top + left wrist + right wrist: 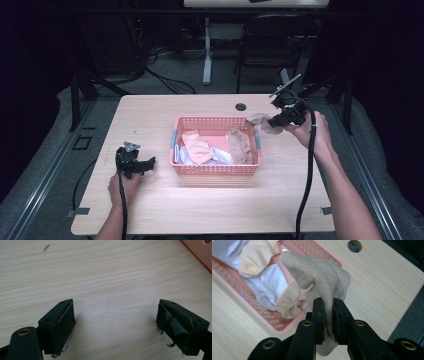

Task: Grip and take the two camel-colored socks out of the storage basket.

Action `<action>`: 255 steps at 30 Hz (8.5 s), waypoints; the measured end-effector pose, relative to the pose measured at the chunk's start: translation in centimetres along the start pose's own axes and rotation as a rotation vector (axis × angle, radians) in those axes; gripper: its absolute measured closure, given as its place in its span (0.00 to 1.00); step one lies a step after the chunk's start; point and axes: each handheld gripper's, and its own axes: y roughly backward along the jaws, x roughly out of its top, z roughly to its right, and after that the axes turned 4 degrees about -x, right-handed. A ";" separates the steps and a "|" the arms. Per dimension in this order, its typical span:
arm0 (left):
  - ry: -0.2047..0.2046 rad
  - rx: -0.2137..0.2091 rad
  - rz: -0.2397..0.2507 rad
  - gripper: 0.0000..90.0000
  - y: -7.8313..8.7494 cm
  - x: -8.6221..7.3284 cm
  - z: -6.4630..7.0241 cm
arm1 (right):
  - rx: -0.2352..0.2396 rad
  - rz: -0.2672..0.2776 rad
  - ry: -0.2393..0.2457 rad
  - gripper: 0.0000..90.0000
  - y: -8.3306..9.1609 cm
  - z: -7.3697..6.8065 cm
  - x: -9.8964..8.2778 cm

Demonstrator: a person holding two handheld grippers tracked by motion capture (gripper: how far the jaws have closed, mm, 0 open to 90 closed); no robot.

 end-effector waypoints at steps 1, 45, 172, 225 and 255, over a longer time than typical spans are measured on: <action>0.000 0.000 0.000 0.17 0.0 0.0 0.0 | -0.010 0.008 -0.009 0.90 0.1 0.3 -0.3; 0.000 0.001 0.001 0.17 0.0 0.0 0.0 | -0.074 -0.257 -0.246 0.90 -9.7 6.4 -9.7; 0.002 -0.001 0.000 0.17 0.0 0.0 0.0 | 0.093 0.001 -0.021 0.98 -8.6 -4.1 5.3; 0.000 0.000 0.000 0.17 0.0 0.0 0.0 | -0.014 -0.141 -0.130 0.98 2.1 4.7 1.8; 0.002 -0.001 0.001 0.17 0.0 0.0 0.0 | -0.030 -0.241 -0.225 0.97 -9.3 5.5 -4.1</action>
